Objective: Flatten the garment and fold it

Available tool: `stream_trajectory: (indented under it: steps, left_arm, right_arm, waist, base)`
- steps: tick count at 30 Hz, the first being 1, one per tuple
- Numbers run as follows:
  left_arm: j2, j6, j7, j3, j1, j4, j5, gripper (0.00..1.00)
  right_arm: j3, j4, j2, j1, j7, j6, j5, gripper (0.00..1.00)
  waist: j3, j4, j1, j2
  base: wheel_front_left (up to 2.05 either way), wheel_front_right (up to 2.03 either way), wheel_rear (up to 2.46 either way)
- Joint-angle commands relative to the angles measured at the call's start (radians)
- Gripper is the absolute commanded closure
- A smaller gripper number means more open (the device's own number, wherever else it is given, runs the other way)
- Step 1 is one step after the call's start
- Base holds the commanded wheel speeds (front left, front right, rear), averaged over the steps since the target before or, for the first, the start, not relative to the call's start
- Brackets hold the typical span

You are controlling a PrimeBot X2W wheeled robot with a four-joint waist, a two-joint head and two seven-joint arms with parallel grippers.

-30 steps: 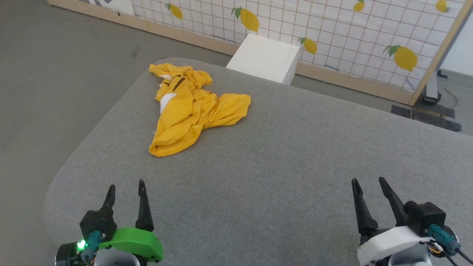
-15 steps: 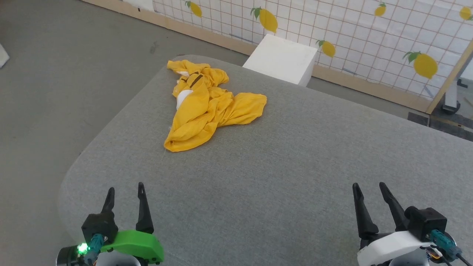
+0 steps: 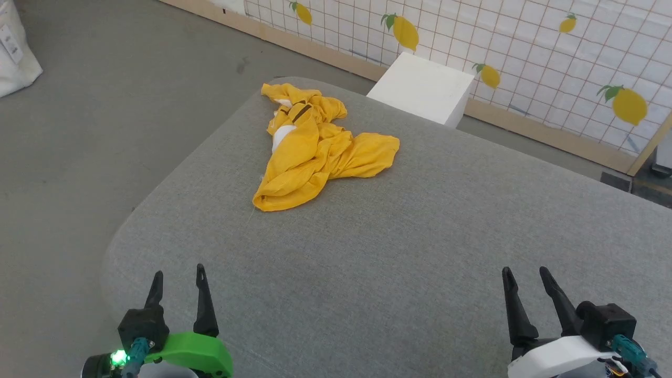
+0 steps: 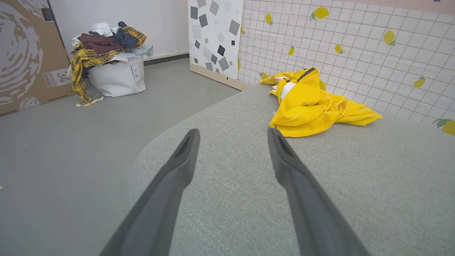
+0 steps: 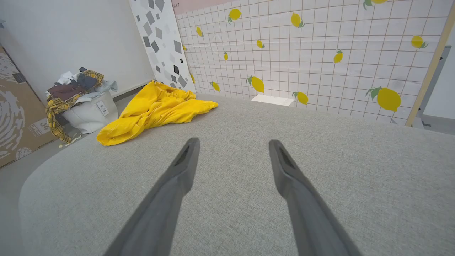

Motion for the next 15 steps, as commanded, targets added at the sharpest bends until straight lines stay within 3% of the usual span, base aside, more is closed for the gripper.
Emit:
stream_trajectory:
  steps: [1,7,15]
  left_arm:
    - [0.006,-0.004,-0.009,-0.004,0.007,0.008,-0.016,0.0]
    - [0.015,-0.051,0.016,-0.013,-0.102,0.018,-0.071,0.0]
    - [0.072,-0.14,0.108,-0.007,-0.398,0.109,-0.136,0.0]
  right_arm:
    - [-0.001,0.006,0.0,0.015,-0.013,-0.001,0.013,0.0]
    - [-0.013,-0.01,0.0,0.01,-0.008,-0.002,-0.001,0.0]
    - [-0.049,-0.085,0.0,-0.021,0.044,-0.002,-0.053,0.0]
  waist:
    - [0.004,0.005,0.0,0.0]
    - [0.041,0.007,0.0,0.0]
    - [0.156,-0.052,0.0,0.0]
  base:
    - [0.0,0.0,0.0]
    - [0.0,0.0,0.0]
    - [0.0,0.0,0.0]
